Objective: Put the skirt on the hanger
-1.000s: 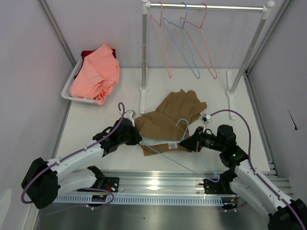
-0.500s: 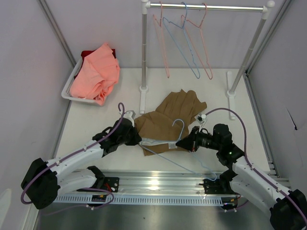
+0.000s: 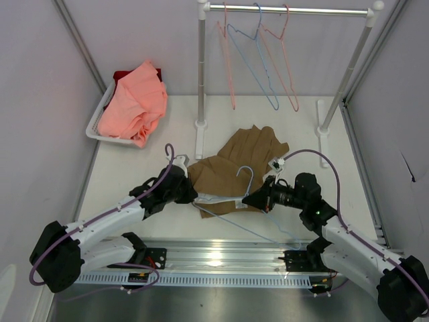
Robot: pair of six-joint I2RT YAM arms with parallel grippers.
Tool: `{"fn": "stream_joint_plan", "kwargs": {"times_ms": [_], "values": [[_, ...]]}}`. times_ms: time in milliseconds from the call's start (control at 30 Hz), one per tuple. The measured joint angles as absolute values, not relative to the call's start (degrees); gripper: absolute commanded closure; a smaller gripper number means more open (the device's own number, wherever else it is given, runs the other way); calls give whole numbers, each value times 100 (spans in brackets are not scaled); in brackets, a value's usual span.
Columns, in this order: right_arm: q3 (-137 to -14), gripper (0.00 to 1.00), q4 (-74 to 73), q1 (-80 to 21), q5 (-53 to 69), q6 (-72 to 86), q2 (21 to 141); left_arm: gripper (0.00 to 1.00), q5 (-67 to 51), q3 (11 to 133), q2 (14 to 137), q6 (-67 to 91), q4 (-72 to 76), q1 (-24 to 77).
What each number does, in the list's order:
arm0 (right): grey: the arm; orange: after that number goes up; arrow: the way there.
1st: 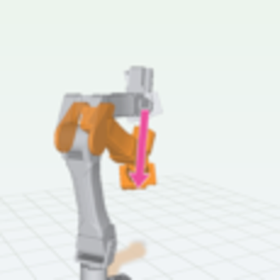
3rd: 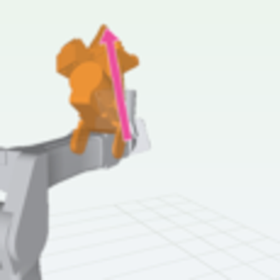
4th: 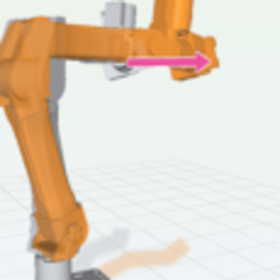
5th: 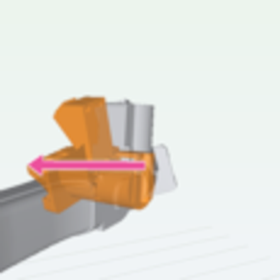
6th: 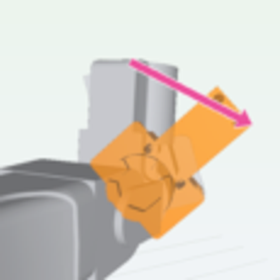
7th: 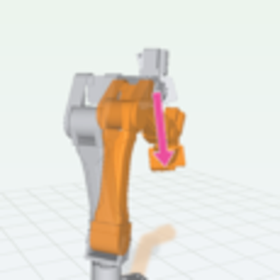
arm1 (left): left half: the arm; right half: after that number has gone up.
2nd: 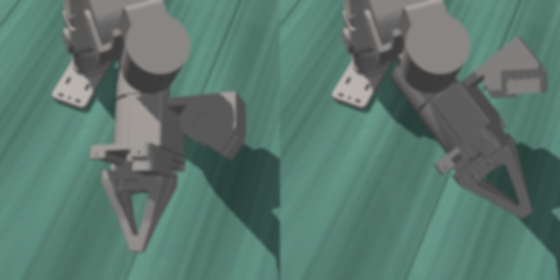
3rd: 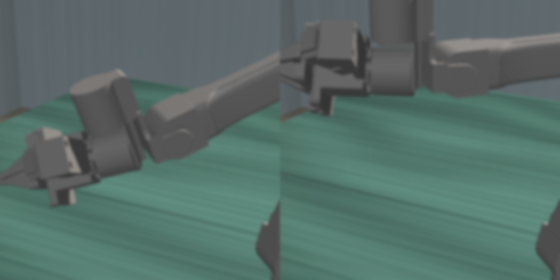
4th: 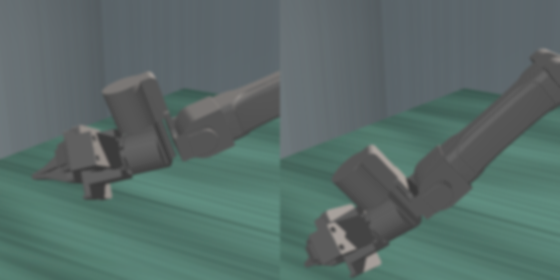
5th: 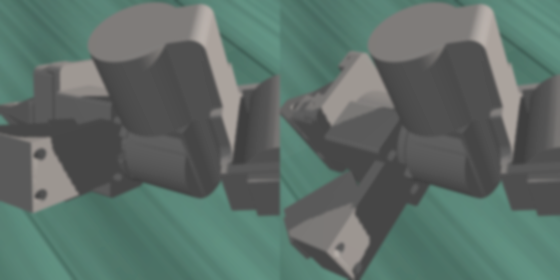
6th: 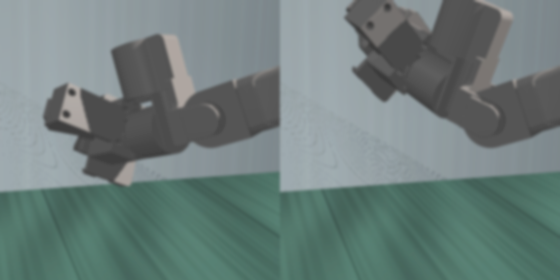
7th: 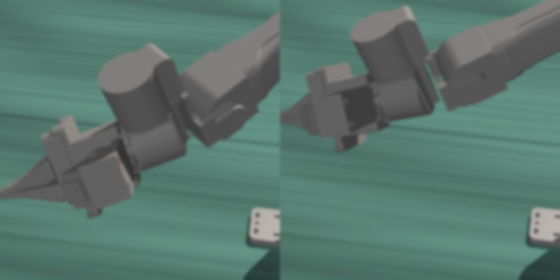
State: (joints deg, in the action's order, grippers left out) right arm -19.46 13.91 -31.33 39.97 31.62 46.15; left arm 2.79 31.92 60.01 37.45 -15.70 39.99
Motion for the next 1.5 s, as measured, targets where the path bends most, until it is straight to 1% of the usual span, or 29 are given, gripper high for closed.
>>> {"fn": "stream_joint_plan", "kwargs": {"times_ms": [533,933,1267,1500], "values": [[-1586,100,3179,-3133,3999,3566,5686,100,301,3192,5999,3745,-1739,3992],[-1577,100,4982,-3133,4294,4062,7183,100,499,3170,5824,3767,-2040,3983],[-1647,100,5999,-3133,4469,4397,8047,100,648,2958,5684,4060,-2300,3983],[-1750,100,6423,-3133,4563,4576,8283,100,1004,2958,5319,4237,-2696,3983]]}}
